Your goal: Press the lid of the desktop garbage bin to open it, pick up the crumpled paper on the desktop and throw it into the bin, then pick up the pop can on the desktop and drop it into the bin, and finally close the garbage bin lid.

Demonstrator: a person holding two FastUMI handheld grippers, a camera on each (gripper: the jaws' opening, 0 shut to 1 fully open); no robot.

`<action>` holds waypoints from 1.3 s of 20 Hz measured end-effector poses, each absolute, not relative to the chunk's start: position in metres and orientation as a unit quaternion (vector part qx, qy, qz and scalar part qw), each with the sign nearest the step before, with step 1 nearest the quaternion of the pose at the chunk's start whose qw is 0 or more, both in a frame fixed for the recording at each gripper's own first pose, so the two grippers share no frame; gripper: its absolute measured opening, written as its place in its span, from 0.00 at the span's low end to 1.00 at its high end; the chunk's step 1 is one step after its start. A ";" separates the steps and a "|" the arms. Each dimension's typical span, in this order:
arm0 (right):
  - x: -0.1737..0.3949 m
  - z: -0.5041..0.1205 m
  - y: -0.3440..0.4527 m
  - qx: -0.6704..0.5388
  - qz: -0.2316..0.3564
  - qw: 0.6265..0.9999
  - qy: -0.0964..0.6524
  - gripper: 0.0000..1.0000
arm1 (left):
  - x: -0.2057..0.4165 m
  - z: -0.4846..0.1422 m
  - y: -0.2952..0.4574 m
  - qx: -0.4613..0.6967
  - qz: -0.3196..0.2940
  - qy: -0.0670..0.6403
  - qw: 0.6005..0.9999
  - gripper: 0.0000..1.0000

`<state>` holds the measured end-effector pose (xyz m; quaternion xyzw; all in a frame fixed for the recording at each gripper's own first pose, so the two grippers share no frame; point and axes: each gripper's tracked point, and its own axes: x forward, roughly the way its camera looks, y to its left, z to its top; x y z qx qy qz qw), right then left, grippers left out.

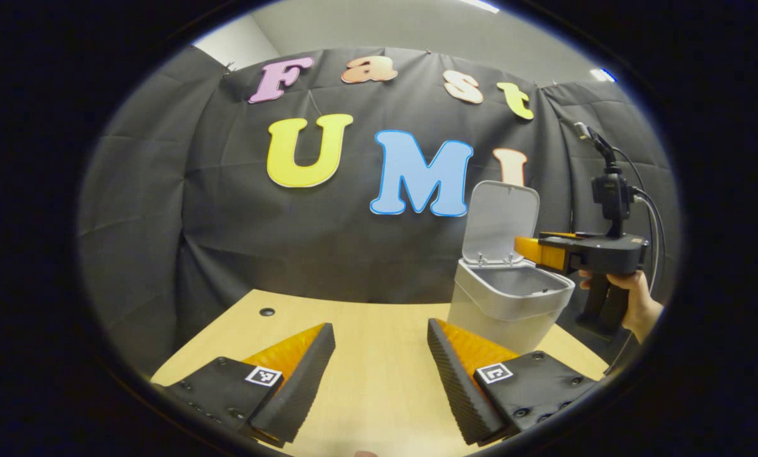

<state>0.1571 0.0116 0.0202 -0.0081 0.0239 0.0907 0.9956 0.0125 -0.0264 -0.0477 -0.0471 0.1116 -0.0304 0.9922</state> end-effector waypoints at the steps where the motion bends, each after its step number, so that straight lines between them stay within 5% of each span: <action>1: 0.155 0.021 0.011 -0.008 0.090 0.996 0.022 0.85 | 0.014 -0.047 -0.028 -0.047 -0.032 0.111 0.992 0.96; 17: 0.162 0.093 -0.008 0.003 0.066 0.998 -0.013 0.84 | 0.015 -0.017 -0.043 -0.047 -0.044 0.093 0.994 0.96; 26: 0.221 0.148 -0.019 0.038 0.030 0.998 -0.040 0.84 | 0.036 -0.003 -0.024 -0.055 -0.042 0.087 0.994 0.96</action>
